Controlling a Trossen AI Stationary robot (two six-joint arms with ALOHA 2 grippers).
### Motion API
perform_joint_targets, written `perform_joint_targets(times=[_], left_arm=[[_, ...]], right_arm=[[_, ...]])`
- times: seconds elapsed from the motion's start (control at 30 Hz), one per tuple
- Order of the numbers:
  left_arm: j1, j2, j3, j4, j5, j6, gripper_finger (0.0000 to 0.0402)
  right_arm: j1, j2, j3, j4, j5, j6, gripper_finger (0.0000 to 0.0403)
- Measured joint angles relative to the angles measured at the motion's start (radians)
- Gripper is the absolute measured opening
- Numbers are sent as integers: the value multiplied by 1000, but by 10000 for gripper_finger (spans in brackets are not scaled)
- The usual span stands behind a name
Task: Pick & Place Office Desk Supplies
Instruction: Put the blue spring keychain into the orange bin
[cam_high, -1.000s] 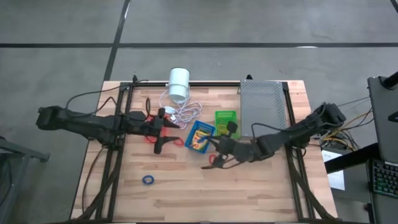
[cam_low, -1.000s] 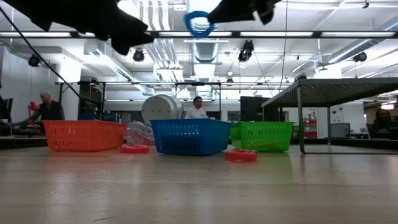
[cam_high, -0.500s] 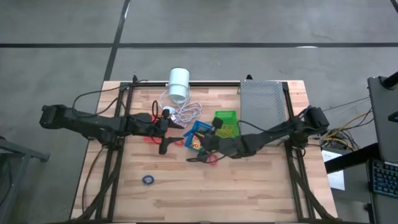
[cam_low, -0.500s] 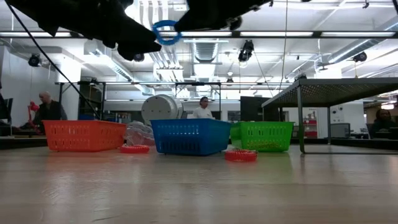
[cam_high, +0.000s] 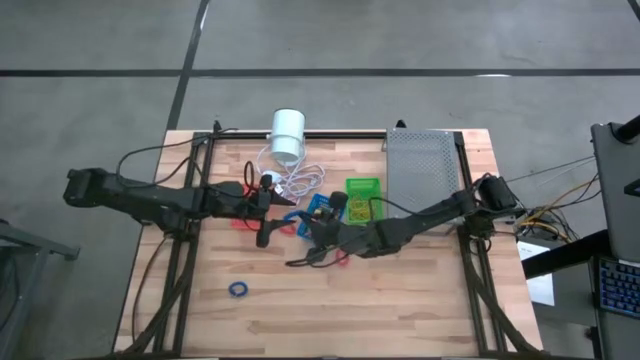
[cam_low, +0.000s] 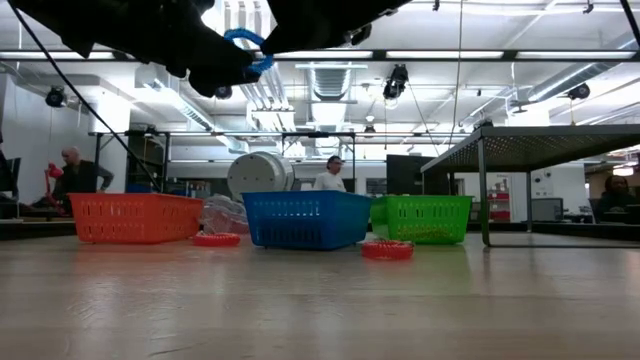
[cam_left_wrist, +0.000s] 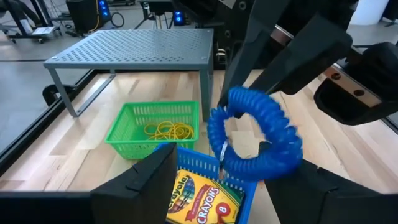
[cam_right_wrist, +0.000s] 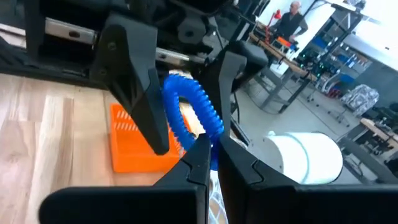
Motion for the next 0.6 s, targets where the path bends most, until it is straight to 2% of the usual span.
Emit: perform_joint_targets(times=[0.47,0.6], left_arm=[[0,0,0,1,0,0,228],[0,-1,0,1,0,6,209]], right_arm=[[1,0,-2,-25,0,10,13],[1,1,-2,-30,0,11,13]])
